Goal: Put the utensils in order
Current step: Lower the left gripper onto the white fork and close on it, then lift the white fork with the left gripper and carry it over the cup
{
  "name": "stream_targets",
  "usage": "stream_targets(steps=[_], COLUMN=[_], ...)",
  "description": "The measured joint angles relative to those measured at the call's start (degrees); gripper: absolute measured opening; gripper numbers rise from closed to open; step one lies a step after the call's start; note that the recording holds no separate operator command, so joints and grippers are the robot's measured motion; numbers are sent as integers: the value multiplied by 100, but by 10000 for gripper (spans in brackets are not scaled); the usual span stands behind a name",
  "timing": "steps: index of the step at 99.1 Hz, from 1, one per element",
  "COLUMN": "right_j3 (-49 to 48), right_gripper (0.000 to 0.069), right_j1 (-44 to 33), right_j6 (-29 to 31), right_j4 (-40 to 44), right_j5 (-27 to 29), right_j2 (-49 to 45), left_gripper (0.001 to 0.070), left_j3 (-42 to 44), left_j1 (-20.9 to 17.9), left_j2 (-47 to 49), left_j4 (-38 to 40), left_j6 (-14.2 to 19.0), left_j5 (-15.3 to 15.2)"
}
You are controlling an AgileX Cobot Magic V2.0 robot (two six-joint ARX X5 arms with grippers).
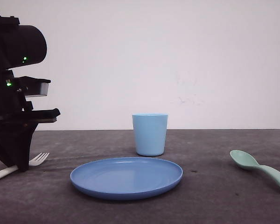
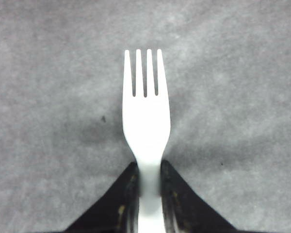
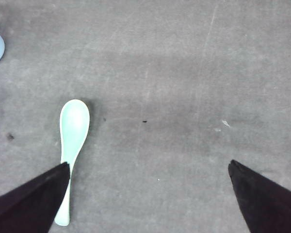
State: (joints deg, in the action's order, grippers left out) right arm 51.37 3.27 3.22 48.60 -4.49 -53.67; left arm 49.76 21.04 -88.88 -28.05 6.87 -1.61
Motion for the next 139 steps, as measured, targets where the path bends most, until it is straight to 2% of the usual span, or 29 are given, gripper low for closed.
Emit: stream_targets(steps=[33, 46, 68, 79, 111, 139], right_j3=[0, 0, 0, 0, 0, 0], right_gripper=[660, 660, 660, 660, 660, 660], right_j1=[0, 0, 0, 0, 0, 0], right_j6=[0, 0, 0, 0, 0, 0], right_j4=[11, 9, 11, 11, 9, 9], right_j5=[2, 0, 0, 0, 2, 2], right_j2=[0, 0, 0, 0, 0, 0], left_gripper=[40, 40, 40, 40, 40, 40], left_j3=[48, 402, 793, 793, 793, 793], left_j1=[138, 306, 595, 713, 975, 1099], left_j2=[151, 481, 748, 748, 612, -221], left_j4=[195, 518, 2004, 3038, 5584, 6500], left_j6=[0, 2, 4, 4, 2, 0], left_j5=[52, 334, 901, 1012, 1053, 1053])
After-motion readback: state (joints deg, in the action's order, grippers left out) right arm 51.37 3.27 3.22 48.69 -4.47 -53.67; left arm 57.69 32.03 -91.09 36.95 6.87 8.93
